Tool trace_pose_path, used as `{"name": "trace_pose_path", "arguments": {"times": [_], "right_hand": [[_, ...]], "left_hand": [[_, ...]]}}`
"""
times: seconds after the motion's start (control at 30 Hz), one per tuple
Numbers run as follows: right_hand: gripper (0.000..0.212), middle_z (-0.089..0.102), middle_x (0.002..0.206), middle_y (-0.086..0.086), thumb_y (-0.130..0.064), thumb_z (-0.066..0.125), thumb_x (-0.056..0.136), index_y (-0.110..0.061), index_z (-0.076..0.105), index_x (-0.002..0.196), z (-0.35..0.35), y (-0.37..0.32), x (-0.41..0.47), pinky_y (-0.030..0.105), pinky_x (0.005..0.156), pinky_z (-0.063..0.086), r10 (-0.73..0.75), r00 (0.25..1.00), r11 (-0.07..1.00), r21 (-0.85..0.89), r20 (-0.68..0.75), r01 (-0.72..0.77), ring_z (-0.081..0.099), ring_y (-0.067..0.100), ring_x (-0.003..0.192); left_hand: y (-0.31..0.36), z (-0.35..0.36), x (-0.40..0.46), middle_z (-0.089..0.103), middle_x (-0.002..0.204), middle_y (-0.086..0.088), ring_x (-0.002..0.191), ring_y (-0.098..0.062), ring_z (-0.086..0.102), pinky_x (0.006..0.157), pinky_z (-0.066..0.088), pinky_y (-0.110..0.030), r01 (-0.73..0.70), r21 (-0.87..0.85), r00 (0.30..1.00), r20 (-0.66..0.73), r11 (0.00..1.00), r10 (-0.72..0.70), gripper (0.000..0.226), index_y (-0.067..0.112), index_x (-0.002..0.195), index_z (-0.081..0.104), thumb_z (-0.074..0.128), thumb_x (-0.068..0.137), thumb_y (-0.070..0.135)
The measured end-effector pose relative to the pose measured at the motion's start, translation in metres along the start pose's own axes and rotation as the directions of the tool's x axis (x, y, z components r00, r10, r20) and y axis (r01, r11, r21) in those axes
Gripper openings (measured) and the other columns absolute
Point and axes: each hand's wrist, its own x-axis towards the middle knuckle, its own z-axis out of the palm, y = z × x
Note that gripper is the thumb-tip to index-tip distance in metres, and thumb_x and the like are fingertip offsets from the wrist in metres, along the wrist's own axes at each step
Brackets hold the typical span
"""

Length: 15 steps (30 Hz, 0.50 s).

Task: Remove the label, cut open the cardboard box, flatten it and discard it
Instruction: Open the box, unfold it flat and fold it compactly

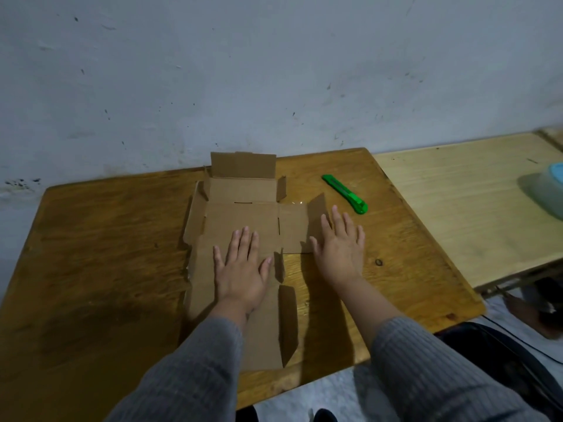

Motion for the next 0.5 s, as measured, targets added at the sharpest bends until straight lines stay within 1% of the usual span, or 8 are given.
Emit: {"name": "trace_pose_path", "arguments": {"times": [0.07, 0.1, 0.2, 0.27, 0.33, 0.4, 0.43, 0.5], "right_hand": [[0.073, -0.005, 0.161, 0.001, -0.058, 0.033, 0.093, -0.02, 0.013, 0.151, 0.007, 0.005, 0.003, 0.055, 0.111, -0.015, 0.026, 0.995, 0.996, -0.086, 0.101, -0.017, -0.012, 0.024, 0.147], [0.079, -0.007, 0.161, 0.001, -0.064, 0.03, 0.091, -0.018, 0.008, 0.151, 0.01, 0.007, 0.004, 0.058, 0.108, -0.019, 0.037, 0.987, 0.993, -0.12, 0.153, -0.018, -0.016, 0.024, 0.147], [0.086, -0.01, 0.161, 0.001, -0.072, 0.018, 0.087, -0.018, -0.001, 0.152, 0.018, 0.012, 0.005, 0.063, 0.104, -0.022, 0.056, 0.96, 0.992, -0.125, 0.275, -0.022, -0.019, 0.026, 0.146], [0.087, -0.012, 0.16, 0.0, -0.073, 0.017, 0.087, -0.019, -0.004, 0.152, 0.019, 0.014, 0.01, 0.065, 0.102, -0.023, 0.038, 0.947, 0.996, -0.09, 0.32, -0.01, -0.021, 0.026, 0.145], [0.087, -0.01, 0.161, 0.0, -0.071, 0.024, 0.087, -0.019, -0.002, 0.152, 0.015, 0.014, 0.019, 0.066, 0.102, -0.023, 0.026, 0.936, 0.999, -0.05, 0.352, -0.009, -0.021, 0.028, 0.145], [0.085, -0.007, 0.161, 0.0, -0.063, 0.038, 0.088, -0.019, 0.002, 0.152, 0.008, 0.012, 0.029, 0.066, 0.105, -0.019, 0.01, 0.931, 1.0, 0.022, 0.366, -0.019, -0.019, 0.028, 0.145], [0.084, -0.006, 0.161, 0.0, -0.058, 0.044, 0.089, -0.019, 0.005, 0.152, 0.003, 0.011, 0.033, 0.066, 0.107, -0.016, -0.005, 0.932, 0.998, 0.065, 0.362, -0.019, -0.018, 0.028, 0.146], [0.078, -0.008, 0.161, 0.0, -0.05, 0.048, 0.09, -0.022, 0.009, 0.152, -0.004, 0.01, 0.034, 0.065, 0.109, -0.013, -0.038, 0.943, 0.992, 0.125, 0.33, -0.004, -0.017, 0.027, 0.146]], "left_hand": [[0.0, 0.001, 0.0, -0.015, 0.161, 0.002, 0.146, -0.017, -0.019, 0.117, -0.005, -0.055, 0.004, -0.006, 1.0, -0.01, 1.0, -0.004, 0.063, 0.025, 0.153, -0.007, 0.007, 0.098, 0.052], [0.0, 0.001, 0.0, -0.015, 0.161, 0.002, 0.147, -0.017, -0.019, 0.117, -0.005, -0.055, 0.004, -0.009, 1.0, -0.015, 1.0, -0.004, 0.063, 0.025, 0.153, -0.007, 0.008, 0.098, 0.053], [0.0, 0.002, -0.002, -0.013, 0.161, 0.003, 0.147, -0.017, -0.017, 0.118, -0.005, -0.054, 0.016, -0.004, 0.999, -0.041, 1.0, -0.016, 0.063, 0.025, 0.153, -0.006, 0.01, 0.098, 0.054], [0.002, 0.003, -0.004, -0.014, 0.161, 0.003, 0.147, -0.016, -0.017, 0.118, -0.005, -0.054, 0.04, -0.012, 0.998, -0.052, 0.999, -0.04, 0.063, 0.026, 0.153, -0.006, 0.01, 0.098, 0.054], [0.007, 0.003, -0.006, -0.015, 0.161, 0.003, 0.147, -0.017, -0.018, 0.117, -0.005, -0.055, 0.076, -0.03, 0.996, -0.035, 0.997, -0.077, 0.063, 0.026, 0.153, -0.006, 0.009, 0.098, 0.054], [0.014, 0.0, -0.006, -0.017, 0.16, 0.002, 0.146, -0.018, -0.019, 0.117, -0.006, -0.056, 0.117, -0.058, 0.993, 0.017, 0.991, -0.116, 0.064, 0.026, 0.153, -0.008, 0.008, 0.098, 0.055], [0.017, -0.003, -0.006, -0.018, 0.16, 0.003, 0.146, -0.018, -0.019, 0.117, -0.006, -0.056, 0.138, -0.078, 0.99, 0.051, 0.987, -0.135, 0.064, 0.025, 0.153, -0.007, 0.008, 0.098, 0.055], [0.022, -0.013, -0.004, -0.013, 0.162, 0.003, 0.147, -0.019, -0.015, 0.117, -0.004, -0.055, 0.172, -0.122, 0.981, 0.108, 0.977, -0.159, 0.064, 0.026, 0.153, -0.002, 0.009, 0.098, 0.056]]}}
